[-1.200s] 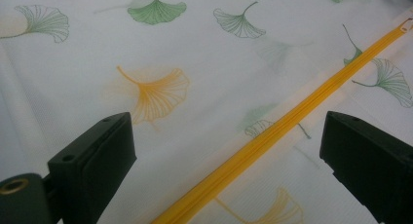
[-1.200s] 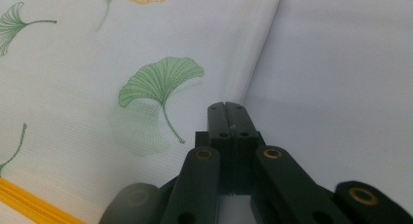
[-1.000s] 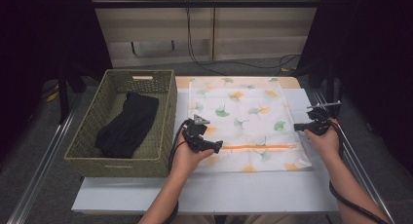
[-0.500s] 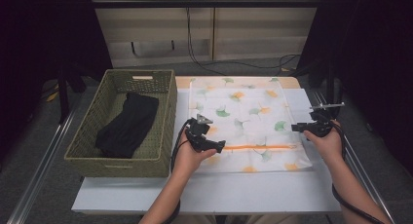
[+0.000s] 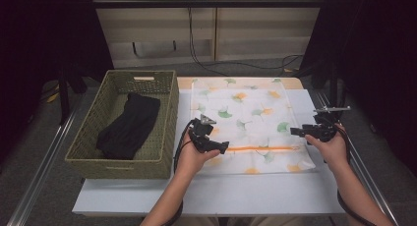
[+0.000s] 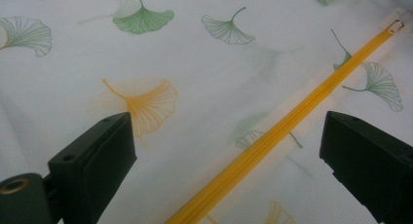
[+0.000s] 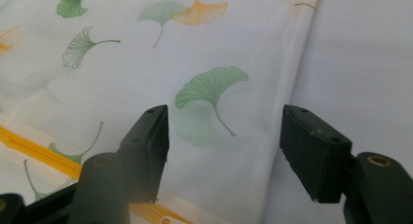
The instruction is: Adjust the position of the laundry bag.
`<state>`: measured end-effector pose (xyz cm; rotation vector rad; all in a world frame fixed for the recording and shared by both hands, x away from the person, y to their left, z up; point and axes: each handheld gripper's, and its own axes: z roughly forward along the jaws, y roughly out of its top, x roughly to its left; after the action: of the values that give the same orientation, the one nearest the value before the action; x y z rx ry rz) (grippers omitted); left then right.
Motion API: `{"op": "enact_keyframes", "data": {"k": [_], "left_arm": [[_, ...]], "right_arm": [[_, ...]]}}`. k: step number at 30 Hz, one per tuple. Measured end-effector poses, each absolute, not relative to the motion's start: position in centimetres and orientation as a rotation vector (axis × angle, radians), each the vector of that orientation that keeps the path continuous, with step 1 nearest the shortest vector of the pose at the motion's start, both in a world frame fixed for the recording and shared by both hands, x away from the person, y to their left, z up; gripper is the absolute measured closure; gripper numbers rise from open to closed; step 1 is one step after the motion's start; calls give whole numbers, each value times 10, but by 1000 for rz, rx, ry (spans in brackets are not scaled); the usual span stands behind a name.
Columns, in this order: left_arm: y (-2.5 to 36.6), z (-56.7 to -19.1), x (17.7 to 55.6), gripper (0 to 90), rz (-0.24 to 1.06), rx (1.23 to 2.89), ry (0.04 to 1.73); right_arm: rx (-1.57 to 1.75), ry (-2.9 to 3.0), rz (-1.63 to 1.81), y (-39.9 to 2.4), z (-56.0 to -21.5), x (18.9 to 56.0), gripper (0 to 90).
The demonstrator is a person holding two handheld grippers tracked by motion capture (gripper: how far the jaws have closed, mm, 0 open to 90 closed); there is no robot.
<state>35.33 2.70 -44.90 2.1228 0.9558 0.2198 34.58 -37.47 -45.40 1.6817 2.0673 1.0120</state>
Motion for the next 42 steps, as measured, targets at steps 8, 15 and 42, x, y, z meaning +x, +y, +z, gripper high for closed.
{"op": "enact_keyframes", "data": {"k": [8,15,42], "left_arm": [[25,-450,354,59,216,2108,958],[26,-449,354,59,211,2113,962],[17,-450,356,59,205,2131,936]], "right_arm": [[1642,2102,1028,-371,-453,339,228],[1642,2115,1022,-369,-455,331,192],[1679,2092,991,-385,-462,299,211]]}}
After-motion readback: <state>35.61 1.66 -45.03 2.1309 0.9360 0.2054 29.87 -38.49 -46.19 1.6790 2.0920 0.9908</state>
